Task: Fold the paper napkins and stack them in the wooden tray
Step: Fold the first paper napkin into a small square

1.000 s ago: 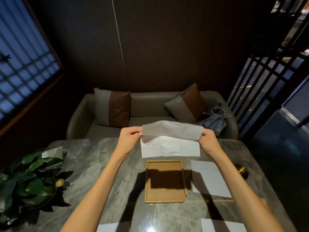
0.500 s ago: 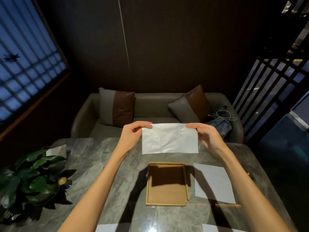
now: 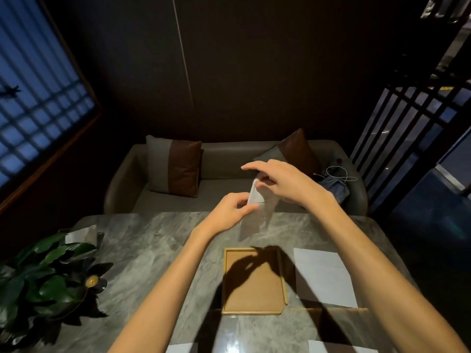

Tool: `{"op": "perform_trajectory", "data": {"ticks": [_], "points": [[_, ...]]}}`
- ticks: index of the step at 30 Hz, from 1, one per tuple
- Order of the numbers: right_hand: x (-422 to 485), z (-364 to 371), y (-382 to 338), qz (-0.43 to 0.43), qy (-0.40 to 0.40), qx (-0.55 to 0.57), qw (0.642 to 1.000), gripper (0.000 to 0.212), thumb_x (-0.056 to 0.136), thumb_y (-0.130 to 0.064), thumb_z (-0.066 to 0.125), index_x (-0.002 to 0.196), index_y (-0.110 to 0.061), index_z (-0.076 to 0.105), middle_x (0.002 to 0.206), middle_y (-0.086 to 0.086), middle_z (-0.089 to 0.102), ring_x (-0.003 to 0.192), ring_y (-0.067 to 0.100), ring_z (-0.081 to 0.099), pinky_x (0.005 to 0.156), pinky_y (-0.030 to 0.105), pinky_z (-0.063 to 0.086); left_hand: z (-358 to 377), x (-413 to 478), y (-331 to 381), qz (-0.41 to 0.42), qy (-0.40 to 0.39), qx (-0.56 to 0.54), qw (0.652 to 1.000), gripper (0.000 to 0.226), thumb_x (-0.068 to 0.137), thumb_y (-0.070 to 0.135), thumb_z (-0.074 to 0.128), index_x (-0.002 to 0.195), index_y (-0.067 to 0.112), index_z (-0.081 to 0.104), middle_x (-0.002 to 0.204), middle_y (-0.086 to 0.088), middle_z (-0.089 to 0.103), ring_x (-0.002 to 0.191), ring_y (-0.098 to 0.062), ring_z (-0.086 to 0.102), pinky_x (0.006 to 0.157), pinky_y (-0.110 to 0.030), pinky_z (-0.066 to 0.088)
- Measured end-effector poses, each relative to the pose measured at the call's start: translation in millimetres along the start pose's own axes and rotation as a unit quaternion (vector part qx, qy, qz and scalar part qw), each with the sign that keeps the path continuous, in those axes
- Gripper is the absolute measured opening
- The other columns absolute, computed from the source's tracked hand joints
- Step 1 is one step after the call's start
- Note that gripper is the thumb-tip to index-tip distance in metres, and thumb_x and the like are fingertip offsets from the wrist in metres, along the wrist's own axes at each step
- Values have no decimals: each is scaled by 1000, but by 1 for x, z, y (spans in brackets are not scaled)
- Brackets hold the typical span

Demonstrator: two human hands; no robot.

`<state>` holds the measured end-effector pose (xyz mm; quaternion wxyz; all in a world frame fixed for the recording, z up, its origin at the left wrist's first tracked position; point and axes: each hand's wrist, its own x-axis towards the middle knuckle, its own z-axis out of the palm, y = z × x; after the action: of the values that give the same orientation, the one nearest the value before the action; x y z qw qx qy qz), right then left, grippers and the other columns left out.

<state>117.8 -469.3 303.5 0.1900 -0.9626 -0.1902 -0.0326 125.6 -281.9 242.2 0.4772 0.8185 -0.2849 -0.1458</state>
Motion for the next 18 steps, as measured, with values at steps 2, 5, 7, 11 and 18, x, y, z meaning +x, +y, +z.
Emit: {"op": "perform_trajectory", "data": {"ticks": [2,5,7,11,18], "points": [[-3,-2,7,7,81,65,995,55,97,-32,59,147,-42,38,115,-11,63,113,7,57,96,31,49,3,-1,-2,-3,56,-46,997,25,101,21,59,91,1,71,78,-9,68,71,-17,59,67,-42,48],[-21,5,17,153,155,355,909,76,88,-61,59,153,-34,31,146,-6,52,132,4,43,107,31,38,0,-6,-2,-55,78,-187,978,21,102,23,57,102,16,77,96,-3,79,88,-24,74,78,-37,59],[-38,21,20,218,91,471,850,76,74,-75,60,136,-31,56,130,-2,63,119,11,56,96,28,47,-4,-9,-1,-69,79,-211,972,22,102,26,57,106,16,76,104,-11,78,91,-35,71,81,-43,55],[-57,52,15,241,60,509,824,20,90,-55,63,93,-42,77,96,-11,78,93,10,74,67,15,56,-11,-9,0,-79,68,-202,974,26,103,27,54,111,14,74,105,-13,77,91,-31,71,79,-39,51],[-54,48,15,244,67,541,802,20,95,-34,65,107,-24,77,105,-1,78,98,16,74,80,29,61,-18,-15,3,-89,44,-174,980,23,103,28,55,105,17,75,93,4,79,80,-10,72,67,-21,55]]}}
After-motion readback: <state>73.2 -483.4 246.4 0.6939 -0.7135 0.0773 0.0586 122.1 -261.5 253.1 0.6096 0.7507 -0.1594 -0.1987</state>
